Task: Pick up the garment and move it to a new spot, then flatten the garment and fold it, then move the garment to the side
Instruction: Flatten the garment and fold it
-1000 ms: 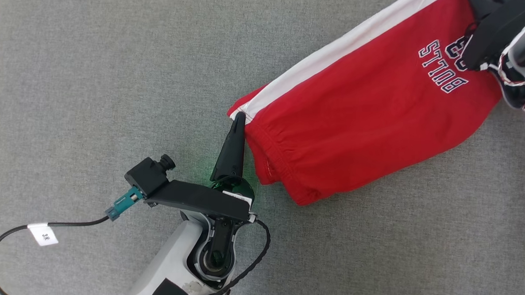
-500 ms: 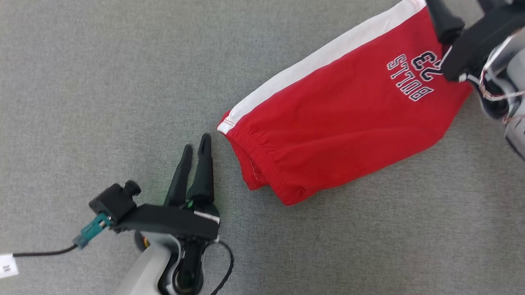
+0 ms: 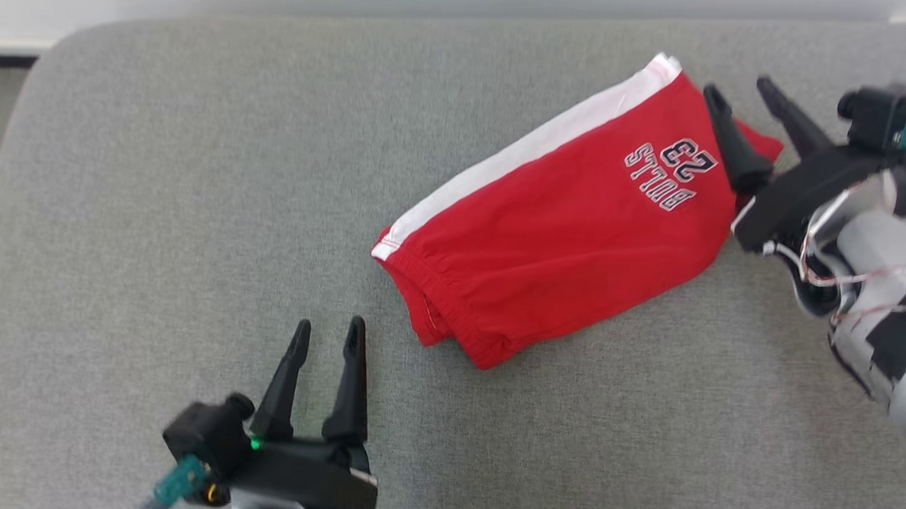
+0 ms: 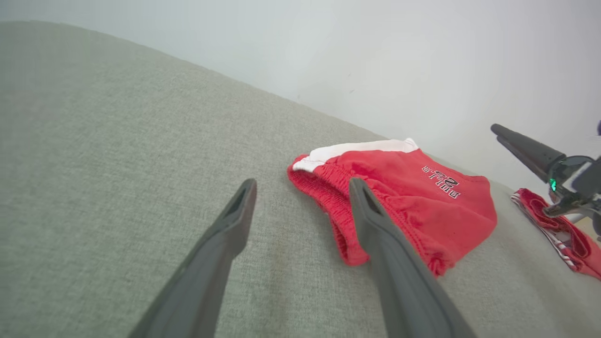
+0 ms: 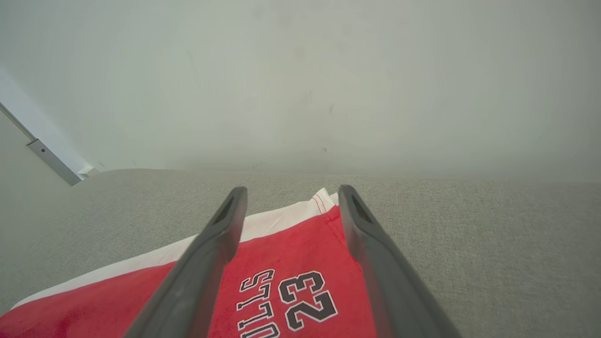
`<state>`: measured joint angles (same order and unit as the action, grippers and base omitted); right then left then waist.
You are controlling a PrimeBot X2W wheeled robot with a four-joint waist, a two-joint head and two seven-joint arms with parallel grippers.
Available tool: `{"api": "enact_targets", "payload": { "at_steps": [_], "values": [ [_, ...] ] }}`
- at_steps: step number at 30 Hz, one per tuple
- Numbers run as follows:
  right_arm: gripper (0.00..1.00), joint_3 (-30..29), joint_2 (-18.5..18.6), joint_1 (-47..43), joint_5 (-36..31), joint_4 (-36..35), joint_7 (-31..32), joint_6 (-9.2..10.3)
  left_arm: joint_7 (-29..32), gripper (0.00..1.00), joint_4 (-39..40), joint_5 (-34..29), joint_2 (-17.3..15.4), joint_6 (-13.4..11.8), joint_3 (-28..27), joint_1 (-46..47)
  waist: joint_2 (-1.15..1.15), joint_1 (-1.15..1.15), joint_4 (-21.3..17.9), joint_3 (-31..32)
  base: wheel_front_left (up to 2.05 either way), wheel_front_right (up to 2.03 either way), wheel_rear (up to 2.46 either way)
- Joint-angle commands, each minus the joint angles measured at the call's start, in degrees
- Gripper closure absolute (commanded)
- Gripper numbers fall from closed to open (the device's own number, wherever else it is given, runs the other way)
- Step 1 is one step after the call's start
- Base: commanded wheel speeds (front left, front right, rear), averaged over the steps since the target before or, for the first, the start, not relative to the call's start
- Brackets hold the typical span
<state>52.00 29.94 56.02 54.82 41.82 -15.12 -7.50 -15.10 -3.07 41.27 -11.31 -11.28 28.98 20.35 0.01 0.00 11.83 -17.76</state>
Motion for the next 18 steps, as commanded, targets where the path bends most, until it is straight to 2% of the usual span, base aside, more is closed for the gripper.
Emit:
{"api": "enact_targets", "payload": {
  "at_steps": [1,8,18],
  "values": [
    [0.0,-0.9,-0.5,-1.9,-0.8,-0.2,0.0,0.02,0.0,0.0,1.0,-2.4,-0.5,-0.5,-0.1,-1.9,-0.01,0.0,-0.4,2.2,0.0,0.0,0.0],
    [0.0,-4.5,-1.1,-8.0,-1.1,-0.5,0.0,0.02,0.0,0.0,5.1,-12.7,-0.4,-2.2,-0.3,-7.7,-0.01,0.0,0.5,4.6,0.0,0.0,0.0],
    [0.0,-7.6,1.2,-10.7,1.1,1.7,0.0,0.02,0.0,0.0,8.1,-19.8,2.5,-1.8,-0.1,-12.6,-0.01,0.0,3.4,3.2,0.0,0.0,0.0]
  ]
}}
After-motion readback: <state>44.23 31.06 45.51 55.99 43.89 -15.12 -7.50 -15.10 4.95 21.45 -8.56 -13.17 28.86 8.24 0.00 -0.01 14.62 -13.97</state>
